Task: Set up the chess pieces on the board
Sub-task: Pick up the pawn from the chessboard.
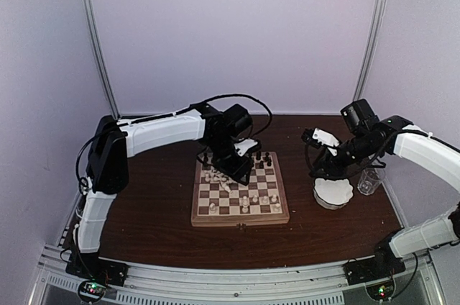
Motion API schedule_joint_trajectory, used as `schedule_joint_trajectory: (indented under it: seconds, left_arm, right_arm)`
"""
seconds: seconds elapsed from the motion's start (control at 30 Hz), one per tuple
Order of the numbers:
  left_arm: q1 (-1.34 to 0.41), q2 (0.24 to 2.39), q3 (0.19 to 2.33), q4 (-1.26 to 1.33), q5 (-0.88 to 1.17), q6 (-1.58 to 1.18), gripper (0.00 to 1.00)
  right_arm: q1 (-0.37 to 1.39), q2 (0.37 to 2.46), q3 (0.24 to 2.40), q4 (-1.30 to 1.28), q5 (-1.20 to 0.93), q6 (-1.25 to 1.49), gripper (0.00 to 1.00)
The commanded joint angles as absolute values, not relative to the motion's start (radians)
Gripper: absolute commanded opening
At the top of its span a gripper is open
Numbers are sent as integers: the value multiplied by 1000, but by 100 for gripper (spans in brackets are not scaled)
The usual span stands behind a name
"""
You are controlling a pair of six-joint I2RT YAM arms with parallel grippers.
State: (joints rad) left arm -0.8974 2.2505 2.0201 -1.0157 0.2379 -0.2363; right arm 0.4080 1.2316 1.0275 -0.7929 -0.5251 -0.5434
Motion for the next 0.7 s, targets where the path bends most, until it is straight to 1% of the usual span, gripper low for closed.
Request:
schedule_joint_trajectory:
  seconds: [0.0,0.17,0.67]
  left_arm:
    - [-920,2295,2077,-1043,258,-258,51]
    - [-937,2345,2131,-1089,229,-250,53]
    - [-937,2364,2175,-1089,207,-299,55]
  right_arm:
    - [411,1184,1023,-800,-531,-555,42]
    - [412,1162,1016,-805,-539,-560,42]
    - [414,1118,1009,-816,-540,-575,43]
